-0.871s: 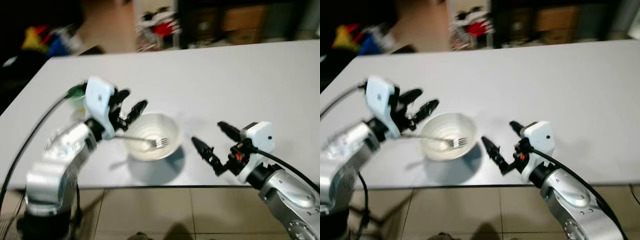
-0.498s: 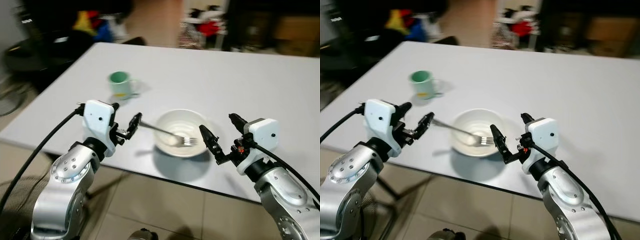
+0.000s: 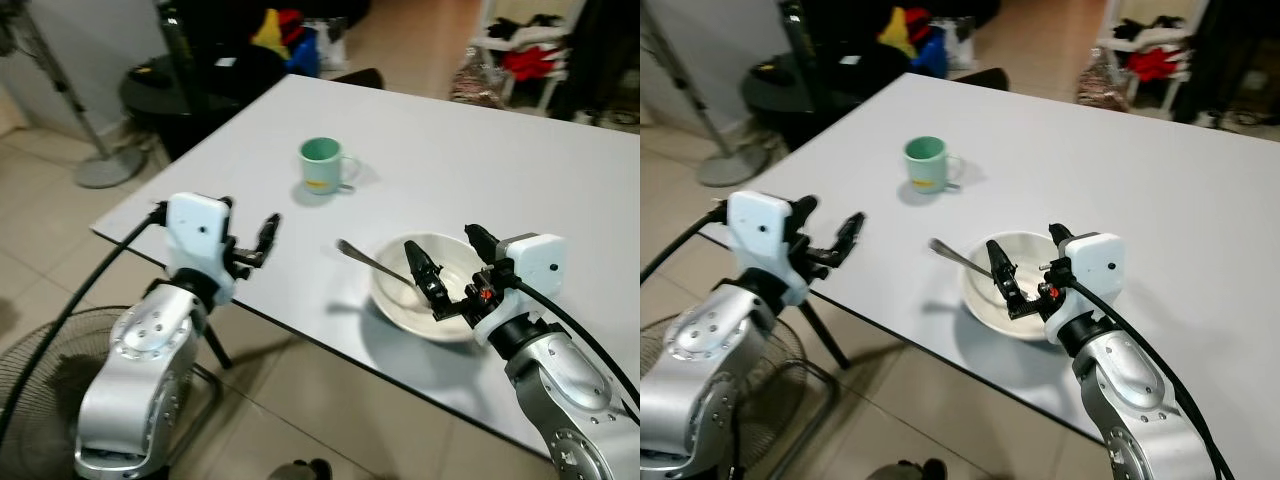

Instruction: Setting the table

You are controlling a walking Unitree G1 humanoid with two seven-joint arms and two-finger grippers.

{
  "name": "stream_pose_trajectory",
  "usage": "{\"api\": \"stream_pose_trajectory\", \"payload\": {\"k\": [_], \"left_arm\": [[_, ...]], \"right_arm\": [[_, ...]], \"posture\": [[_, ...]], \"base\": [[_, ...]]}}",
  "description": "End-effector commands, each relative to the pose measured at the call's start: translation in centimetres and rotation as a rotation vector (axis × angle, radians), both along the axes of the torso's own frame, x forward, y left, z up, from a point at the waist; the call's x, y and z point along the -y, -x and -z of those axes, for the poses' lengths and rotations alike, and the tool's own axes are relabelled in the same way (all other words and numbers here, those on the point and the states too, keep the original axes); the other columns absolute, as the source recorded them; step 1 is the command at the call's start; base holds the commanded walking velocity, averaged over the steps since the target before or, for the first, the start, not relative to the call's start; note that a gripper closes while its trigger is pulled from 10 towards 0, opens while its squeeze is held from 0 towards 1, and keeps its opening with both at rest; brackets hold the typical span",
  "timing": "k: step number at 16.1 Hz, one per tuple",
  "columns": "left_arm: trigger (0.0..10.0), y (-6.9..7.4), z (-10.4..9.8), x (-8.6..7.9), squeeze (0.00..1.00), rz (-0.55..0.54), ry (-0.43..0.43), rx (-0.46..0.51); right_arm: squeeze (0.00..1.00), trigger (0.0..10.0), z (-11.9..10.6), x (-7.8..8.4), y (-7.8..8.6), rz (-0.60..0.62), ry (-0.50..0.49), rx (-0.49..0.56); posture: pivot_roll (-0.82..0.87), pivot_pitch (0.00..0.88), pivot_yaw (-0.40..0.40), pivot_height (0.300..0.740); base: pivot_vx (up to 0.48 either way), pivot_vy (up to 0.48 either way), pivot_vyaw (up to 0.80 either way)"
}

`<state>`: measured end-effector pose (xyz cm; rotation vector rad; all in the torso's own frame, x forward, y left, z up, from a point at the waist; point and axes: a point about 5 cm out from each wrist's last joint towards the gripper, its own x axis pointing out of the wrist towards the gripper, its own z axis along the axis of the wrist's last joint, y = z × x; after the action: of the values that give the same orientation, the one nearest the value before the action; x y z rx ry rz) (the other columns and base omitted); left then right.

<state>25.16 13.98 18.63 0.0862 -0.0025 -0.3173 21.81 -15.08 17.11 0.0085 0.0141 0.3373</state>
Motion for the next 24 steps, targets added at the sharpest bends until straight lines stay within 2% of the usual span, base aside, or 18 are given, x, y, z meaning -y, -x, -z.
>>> {"api": "stream_pose_trajectory", "payload": {"k": [1, 4, 6, 11, 17, 22, 24], "left_arm": [[10.0, -0.1, 0.0, -0.2, 0.0, -0.01, -0.022, 0.001], [10.0, 0.6, 0.6, -0.6, 0.0, -0.024, -0.037, -0.015], [10.0, 0.5, 0.6, -0.5, 0.0, -0.029, 0.008, -0.023], [10.0, 0.8, 0.6, -0.4, 0.0, -0.025, -0.013, -0.023], [10.0, 0.4, 0.4, -0.3, 0.0, -0.007, -0.005, -0.022], [10.0, 0.6, 0.3, -0.6, 0.0, -0.018, -0.017, -0.018], [10.0, 0.5, 0.4, -0.8, 0.0, -0.021, -0.025, -0.021]], "right_arm": [[1.0, 10.0, 0.0, -0.5, 0.1, -0.036, 0.004, 0.003], [1.0, 10.0, -0.2, -0.8, 0.2, -0.042, -0.003, 0.006], [1.0, 10.0, -0.2, -0.9, 0.1, -0.044, -0.004, 0.009], [1.0, 10.0, -0.4, -1.1, 0.2, -0.08, -0.012, 0.001], [1.0, 10.0, -0.2, -1.1, 0.3, -0.08, -0.029, -0.006], [1.0, 10.0, 0.4, -0.9, -0.1, -0.106, -0.027, -0.016], [1.0, 10.0, 0.8, -0.6, -0.2, -0.1, -0.023, -0.023]], "posture": [[0.04, 0.0, 0.094, 0.74], [0.05, 0.0, 0.082, 0.74], [0.05, 0.0, 0.075, 0.74], [0.06, 0.0, 0.072, 0.74], [0.05, 0.0, 0.084, 0.74], [0.08, 0.0, 0.069, 0.74], [0.08, 0.0, 0.068, 0.74]], "base": [[0.0, 0.0, 0.8], [0.0, 0.0, 0.8], [0.0, 0.0, 0.8], [0.0, 0.0, 0.8], [0.0, 0.0, 0.8], [0.0, 0.3, 0.8], [0.0, 0.317, 0.22]]}}
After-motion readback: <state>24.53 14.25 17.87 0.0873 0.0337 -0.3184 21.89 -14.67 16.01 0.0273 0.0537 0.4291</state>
